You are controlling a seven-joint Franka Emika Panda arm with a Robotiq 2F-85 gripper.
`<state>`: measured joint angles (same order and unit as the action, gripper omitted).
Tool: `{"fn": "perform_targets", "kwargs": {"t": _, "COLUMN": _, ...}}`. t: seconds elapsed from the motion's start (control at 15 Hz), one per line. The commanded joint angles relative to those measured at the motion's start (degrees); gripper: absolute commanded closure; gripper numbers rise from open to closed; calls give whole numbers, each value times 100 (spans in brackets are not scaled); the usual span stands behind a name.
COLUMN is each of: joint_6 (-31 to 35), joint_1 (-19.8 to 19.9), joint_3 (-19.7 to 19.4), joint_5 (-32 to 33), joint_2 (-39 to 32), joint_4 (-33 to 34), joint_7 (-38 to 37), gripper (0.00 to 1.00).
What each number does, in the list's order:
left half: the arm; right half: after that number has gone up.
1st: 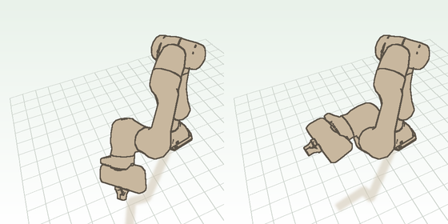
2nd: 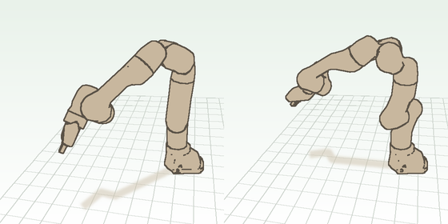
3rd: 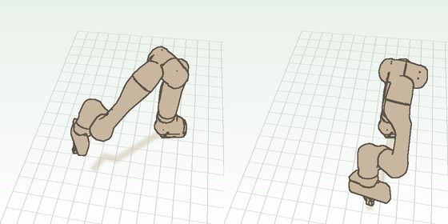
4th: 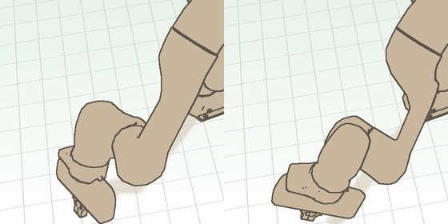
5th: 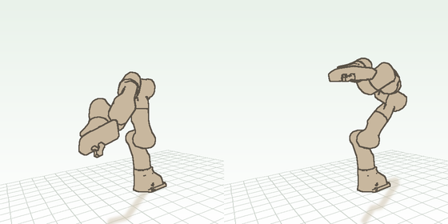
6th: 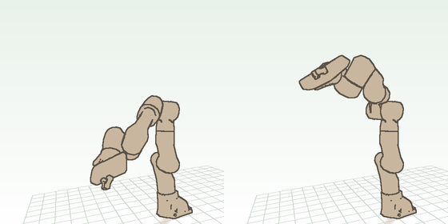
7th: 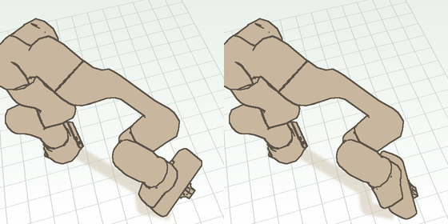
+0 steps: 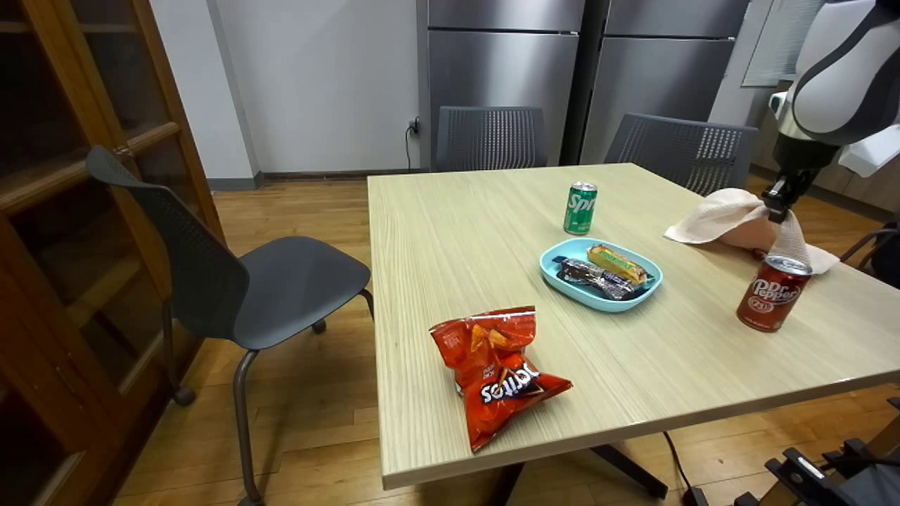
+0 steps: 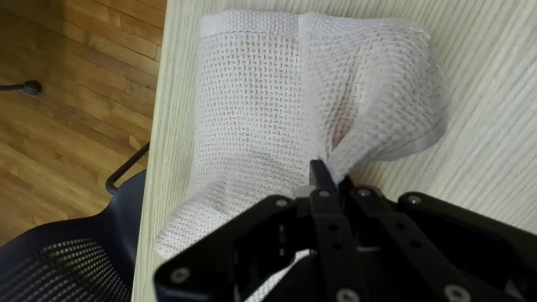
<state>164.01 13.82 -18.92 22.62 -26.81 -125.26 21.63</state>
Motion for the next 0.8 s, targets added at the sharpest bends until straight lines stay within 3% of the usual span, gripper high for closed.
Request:
{"fn": "perform_targets", "kwargs": {"t": 0.0, "joint_6": -125, "joint_1": -108, "joint_3": 109, "joint_5": 104, "joint_2": 256, "joint_4": -149, "joint_7": -88, "gripper": 99}}
{"fn": "perform_targets", "kwargs": {"t": 0.73, "joint_6": -78, "joint_1": -644, "joint_3": 242, "joint_5": 353, "joint_2": 788, "joint_4": -668, "joint_7": -134, "gripper": 99}}
